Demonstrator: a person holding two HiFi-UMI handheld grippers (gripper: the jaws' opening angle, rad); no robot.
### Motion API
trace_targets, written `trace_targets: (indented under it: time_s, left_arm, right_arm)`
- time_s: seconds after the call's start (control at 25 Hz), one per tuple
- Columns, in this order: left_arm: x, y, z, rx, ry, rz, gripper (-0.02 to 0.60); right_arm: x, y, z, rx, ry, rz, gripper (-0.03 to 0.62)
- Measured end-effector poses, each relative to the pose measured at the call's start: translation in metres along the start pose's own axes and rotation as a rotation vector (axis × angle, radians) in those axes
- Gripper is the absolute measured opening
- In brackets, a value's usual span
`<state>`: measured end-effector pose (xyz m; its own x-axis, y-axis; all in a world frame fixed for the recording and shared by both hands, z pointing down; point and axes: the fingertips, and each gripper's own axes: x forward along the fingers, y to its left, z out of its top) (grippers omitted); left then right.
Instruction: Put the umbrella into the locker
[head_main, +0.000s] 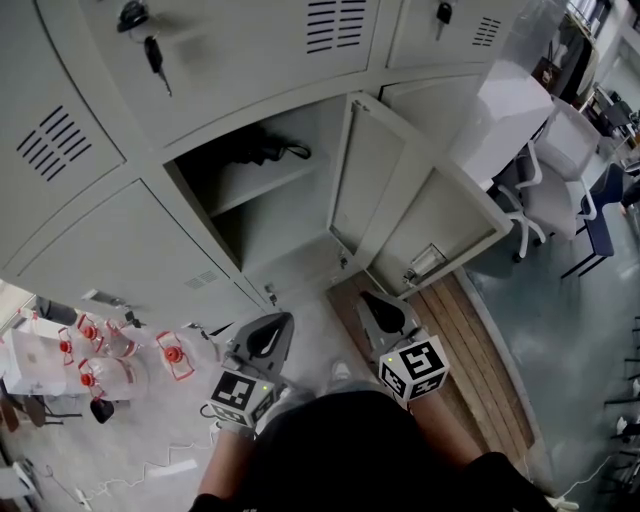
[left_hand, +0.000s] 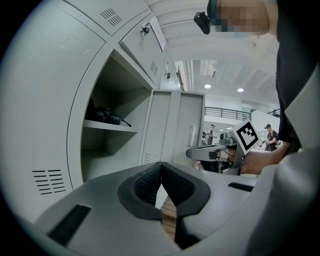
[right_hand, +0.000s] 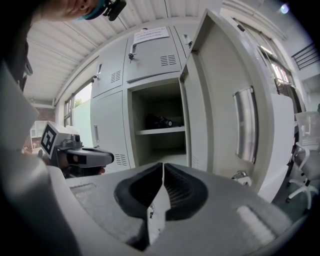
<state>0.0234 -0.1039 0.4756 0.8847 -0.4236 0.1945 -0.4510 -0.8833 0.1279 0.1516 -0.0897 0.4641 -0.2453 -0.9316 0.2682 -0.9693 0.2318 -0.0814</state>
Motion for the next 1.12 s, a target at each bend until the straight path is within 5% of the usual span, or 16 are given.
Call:
trace_targets:
  time_s: [1.12]
  left_arm:
    - [0.0014,0.0029,-0.0001,0.010,0.015,0.016,0.011]
  right_arm:
    - [0.0045,0.0077,-0.0080,-0.004,0.006,0.026,-0.003]
